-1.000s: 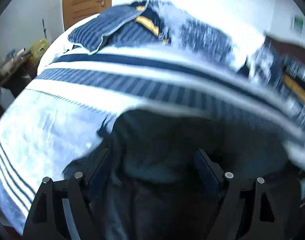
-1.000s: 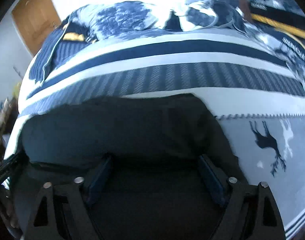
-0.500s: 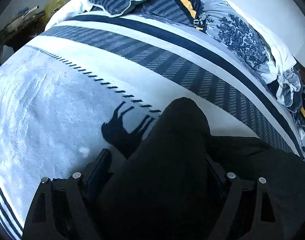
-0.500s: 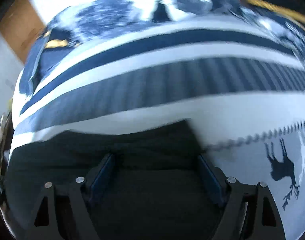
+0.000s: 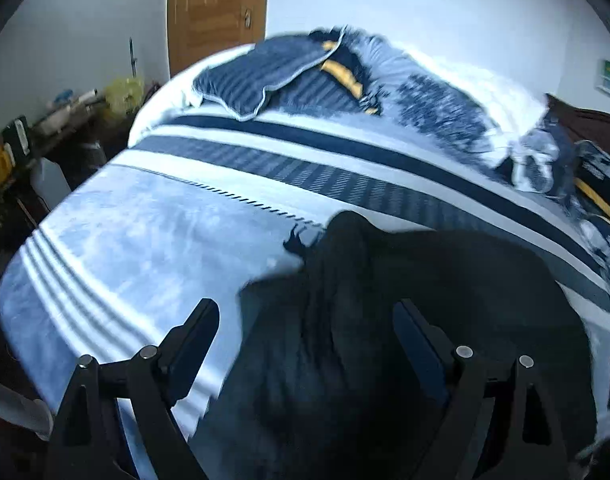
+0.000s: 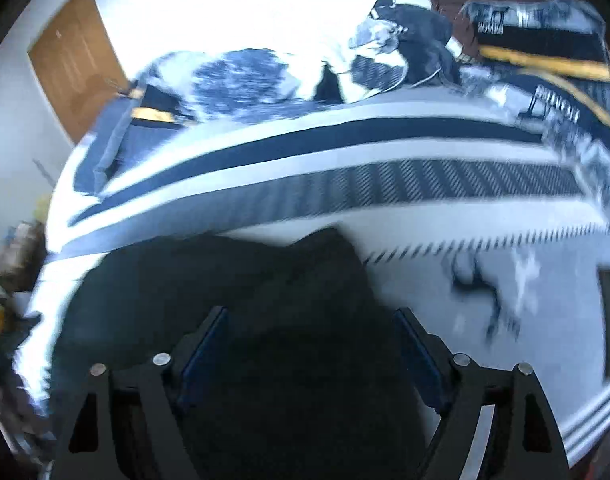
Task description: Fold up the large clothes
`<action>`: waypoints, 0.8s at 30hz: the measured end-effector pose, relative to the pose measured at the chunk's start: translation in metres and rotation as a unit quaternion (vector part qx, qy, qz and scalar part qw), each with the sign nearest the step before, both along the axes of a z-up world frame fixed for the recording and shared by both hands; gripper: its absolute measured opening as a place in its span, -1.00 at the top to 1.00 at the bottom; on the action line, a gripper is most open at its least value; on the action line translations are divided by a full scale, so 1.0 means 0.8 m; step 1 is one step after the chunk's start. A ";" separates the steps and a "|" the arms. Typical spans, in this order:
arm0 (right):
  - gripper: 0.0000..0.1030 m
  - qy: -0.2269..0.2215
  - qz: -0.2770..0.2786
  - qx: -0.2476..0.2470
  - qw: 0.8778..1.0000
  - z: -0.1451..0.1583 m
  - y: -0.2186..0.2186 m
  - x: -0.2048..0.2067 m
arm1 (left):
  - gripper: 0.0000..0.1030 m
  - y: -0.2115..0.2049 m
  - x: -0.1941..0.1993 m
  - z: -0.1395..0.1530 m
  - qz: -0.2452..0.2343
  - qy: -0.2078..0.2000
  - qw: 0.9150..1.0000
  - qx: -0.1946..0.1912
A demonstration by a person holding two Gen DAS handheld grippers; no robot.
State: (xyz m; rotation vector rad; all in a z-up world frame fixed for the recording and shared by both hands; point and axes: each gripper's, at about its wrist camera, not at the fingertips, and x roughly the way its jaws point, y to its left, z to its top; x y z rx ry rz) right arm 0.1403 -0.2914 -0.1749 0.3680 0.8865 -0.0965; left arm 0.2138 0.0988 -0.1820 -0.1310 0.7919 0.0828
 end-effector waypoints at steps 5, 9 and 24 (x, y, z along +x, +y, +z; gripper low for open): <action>-0.65 0.015 0.013 0.013 1.000 0.020 0.053 -0.093 | -0.73 -0.024 -0.130 0.040 -0.010 -0.012 1.000 0.005; -0.65 0.026 0.032 0.004 0.999 0.049 0.090 -0.135 | -0.73 -0.045 -0.173 0.072 -0.039 -0.009 0.999 -0.017; -0.65 -0.084 0.032 -0.074 0.993 0.214 0.148 -0.259 | -0.73 -0.091 -0.286 0.213 -0.068 -0.093 0.993 0.027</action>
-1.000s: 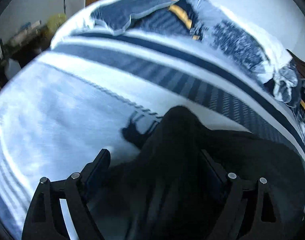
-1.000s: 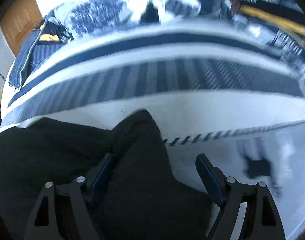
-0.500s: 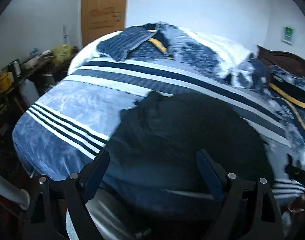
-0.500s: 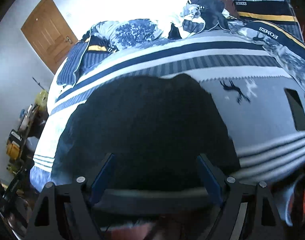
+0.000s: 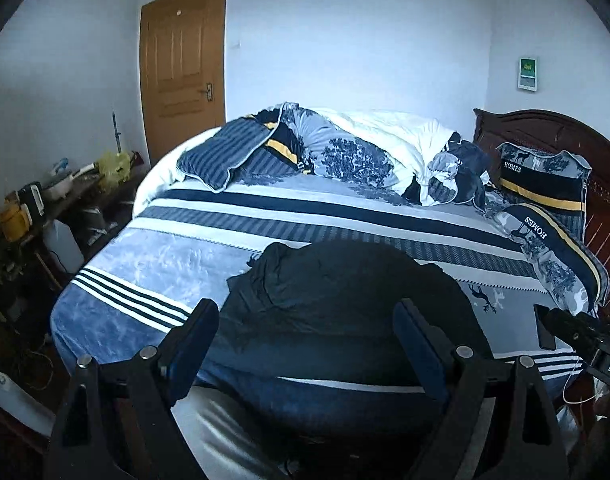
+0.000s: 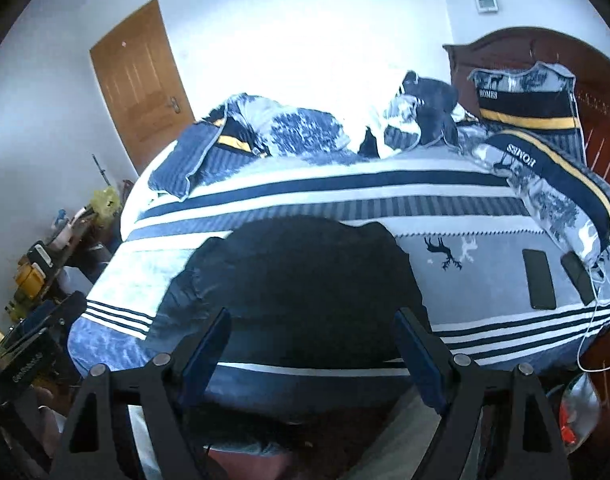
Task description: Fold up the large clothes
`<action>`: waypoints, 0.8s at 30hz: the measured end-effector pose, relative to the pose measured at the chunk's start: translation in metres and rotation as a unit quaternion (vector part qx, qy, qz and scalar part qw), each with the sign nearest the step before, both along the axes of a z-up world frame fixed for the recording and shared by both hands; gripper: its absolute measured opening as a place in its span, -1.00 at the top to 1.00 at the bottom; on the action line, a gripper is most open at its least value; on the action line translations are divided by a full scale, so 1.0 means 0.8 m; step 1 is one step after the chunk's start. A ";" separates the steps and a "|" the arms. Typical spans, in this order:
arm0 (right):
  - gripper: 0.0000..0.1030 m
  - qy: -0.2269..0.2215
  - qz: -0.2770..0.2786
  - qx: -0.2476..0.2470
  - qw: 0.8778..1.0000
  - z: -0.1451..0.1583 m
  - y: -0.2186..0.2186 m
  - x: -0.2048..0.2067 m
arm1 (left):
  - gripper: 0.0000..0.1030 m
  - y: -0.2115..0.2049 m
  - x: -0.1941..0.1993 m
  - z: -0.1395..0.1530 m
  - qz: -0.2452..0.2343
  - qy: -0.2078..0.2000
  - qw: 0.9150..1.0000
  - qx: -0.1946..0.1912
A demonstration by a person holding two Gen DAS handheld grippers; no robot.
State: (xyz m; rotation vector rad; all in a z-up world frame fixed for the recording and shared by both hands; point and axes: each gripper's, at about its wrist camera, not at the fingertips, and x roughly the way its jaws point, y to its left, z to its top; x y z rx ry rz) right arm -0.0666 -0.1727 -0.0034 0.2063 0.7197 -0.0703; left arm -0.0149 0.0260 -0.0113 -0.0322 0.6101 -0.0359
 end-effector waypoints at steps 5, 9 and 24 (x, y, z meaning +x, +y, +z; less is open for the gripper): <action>-0.66 -0.010 0.005 0.003 1.000 0.014 0.011 -0.022 | -0.75 -0.002 -0.024 0.010 0.015 -0.005 1.000 0.016; -0.66 -0.015 0.004 0.001 1.000 0.019 0.020 -0.037 | -0.76 0.000 -0.038 0.012 0.029 -0.010 0.999 0.020; -0.66 -0.021 0.000 -0.032 0.999 0.026 0.043 -0.050 | -0.76 0.001 -0.059 0.016 0.035 -0.023 0.999 0.027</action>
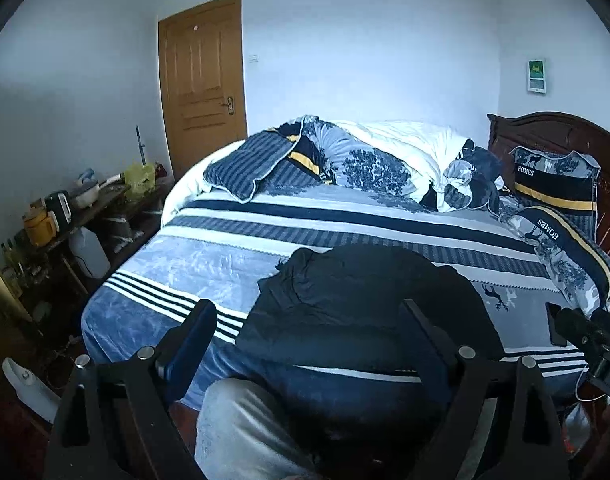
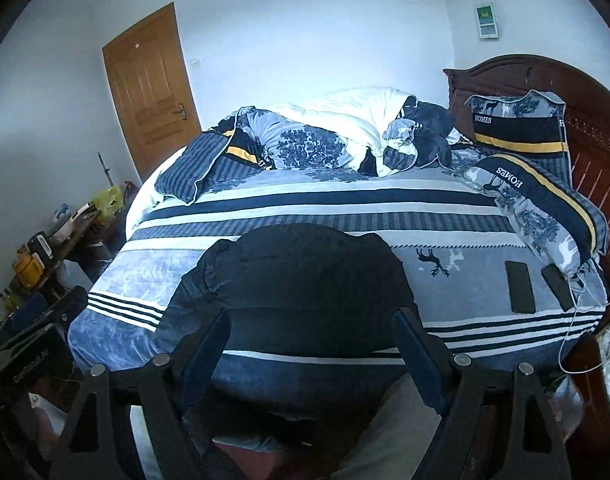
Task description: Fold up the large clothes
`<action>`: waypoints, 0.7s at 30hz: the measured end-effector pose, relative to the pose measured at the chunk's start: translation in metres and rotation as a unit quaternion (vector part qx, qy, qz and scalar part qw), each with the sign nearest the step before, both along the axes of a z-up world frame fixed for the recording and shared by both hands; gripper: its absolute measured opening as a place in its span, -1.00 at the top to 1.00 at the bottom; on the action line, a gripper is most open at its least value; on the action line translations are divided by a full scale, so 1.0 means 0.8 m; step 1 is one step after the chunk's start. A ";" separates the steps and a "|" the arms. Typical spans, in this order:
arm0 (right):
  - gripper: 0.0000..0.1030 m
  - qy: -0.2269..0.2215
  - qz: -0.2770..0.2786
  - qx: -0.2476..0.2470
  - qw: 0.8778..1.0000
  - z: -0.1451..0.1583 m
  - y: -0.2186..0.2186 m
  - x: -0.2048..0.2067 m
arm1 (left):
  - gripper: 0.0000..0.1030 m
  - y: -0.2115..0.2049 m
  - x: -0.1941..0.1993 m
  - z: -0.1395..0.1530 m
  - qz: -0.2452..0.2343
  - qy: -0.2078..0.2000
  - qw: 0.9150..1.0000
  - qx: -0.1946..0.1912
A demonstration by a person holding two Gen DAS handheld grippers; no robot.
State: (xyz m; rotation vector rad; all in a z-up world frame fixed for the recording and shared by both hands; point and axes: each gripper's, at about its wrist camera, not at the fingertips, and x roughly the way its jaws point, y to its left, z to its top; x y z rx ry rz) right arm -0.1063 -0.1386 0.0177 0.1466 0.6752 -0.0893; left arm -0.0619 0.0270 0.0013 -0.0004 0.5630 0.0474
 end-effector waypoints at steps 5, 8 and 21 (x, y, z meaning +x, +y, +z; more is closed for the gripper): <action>-0.66 -0.003 0.003 -0.008 1.000 0.002 0.006 0.001 | -0.76 -0.006 -0.001 0.002 -0.002 -0.003 1.000 0.005; -0.66 -0.004 0.004 -0.009 1.000 0.001 0.005 0.001 | -0.77 -0.011 0.000 0.000 -0.005 0.002 1.000 0.006; -0.66 -0.006 0.005 -0.007 1.000 -0.001 0.003 0.004 | -0.77 -0.018 0.002 -0.001 -0.009 0.006 1.000 0.011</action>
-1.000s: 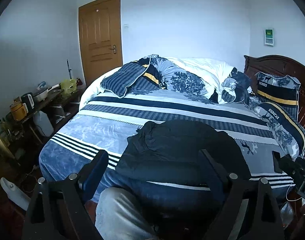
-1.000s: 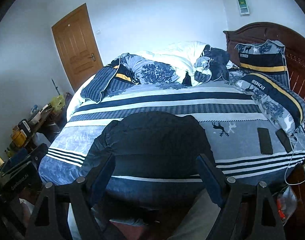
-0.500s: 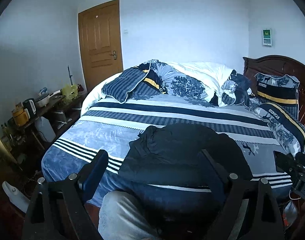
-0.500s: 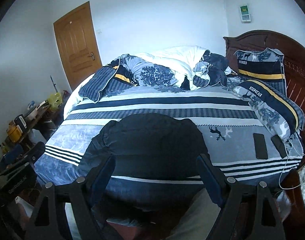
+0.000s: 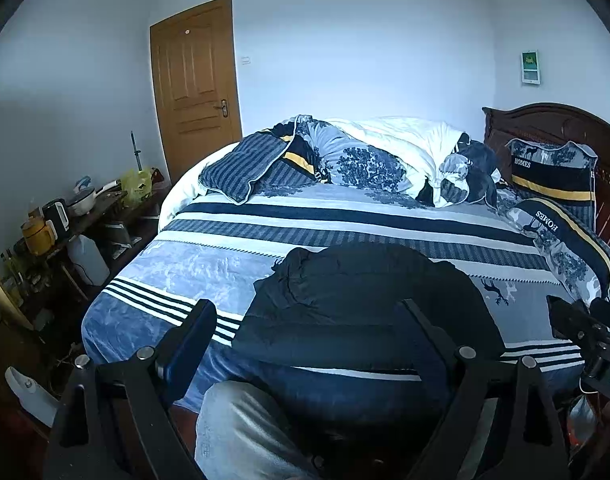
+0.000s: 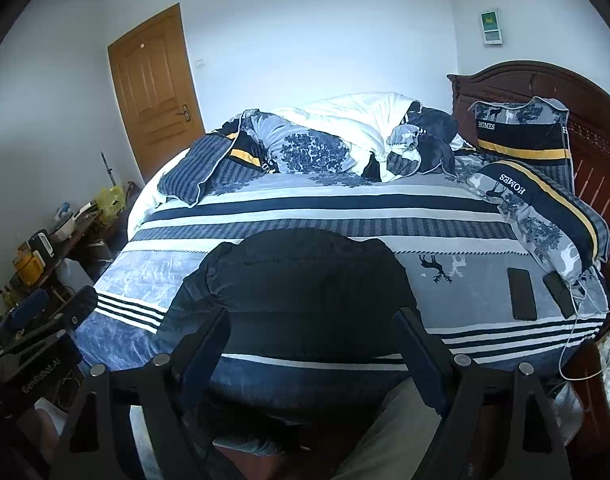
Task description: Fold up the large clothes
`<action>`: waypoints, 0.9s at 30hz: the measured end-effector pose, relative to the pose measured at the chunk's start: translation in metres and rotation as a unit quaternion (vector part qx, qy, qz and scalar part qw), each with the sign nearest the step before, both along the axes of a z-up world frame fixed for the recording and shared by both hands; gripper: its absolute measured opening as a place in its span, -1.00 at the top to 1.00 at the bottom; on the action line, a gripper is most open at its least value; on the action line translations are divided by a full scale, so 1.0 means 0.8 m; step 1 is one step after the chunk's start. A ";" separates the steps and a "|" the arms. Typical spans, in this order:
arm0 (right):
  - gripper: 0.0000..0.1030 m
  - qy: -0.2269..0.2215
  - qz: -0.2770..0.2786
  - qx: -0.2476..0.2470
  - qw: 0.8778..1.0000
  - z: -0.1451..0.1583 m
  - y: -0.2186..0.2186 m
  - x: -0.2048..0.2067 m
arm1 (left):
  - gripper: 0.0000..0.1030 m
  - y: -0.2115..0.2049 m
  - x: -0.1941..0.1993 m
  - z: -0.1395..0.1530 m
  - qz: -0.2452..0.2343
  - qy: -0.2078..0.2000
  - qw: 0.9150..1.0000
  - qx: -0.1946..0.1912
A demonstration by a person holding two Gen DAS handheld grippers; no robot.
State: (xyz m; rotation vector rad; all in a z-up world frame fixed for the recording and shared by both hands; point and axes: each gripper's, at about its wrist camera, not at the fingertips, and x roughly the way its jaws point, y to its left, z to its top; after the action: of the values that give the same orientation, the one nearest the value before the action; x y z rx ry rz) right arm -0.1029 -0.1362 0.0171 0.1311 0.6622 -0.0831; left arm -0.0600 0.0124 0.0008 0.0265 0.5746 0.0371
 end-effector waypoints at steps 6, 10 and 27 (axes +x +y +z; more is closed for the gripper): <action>-0.66 0.001 0.001 0.000 1.000 -0.001 0.001 0.002 | -0.77 -0.001 0.007 -0.004 -0.011 0.016 1.000 -0.002; -0.66 0.004 0.002 0.002 1.000 -0.003 -0.001 0.005 | -0.77 -0.003 0.012 -0.010 -0.014 0.030 0.999 0.000; -0.66 0.024 -0.002 0.009 1.000 -0.022 -0.004 0.021 | -0.77 -0.008 0.030 -0.031 -0.018 0.053 0.998 0.018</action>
State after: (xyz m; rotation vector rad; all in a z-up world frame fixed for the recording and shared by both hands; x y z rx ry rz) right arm -0.0859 -0.1390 -0.0009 0.1478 0.7109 -0.0837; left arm -0.0360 0.0058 -0.0243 0.0740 0.6794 0.0103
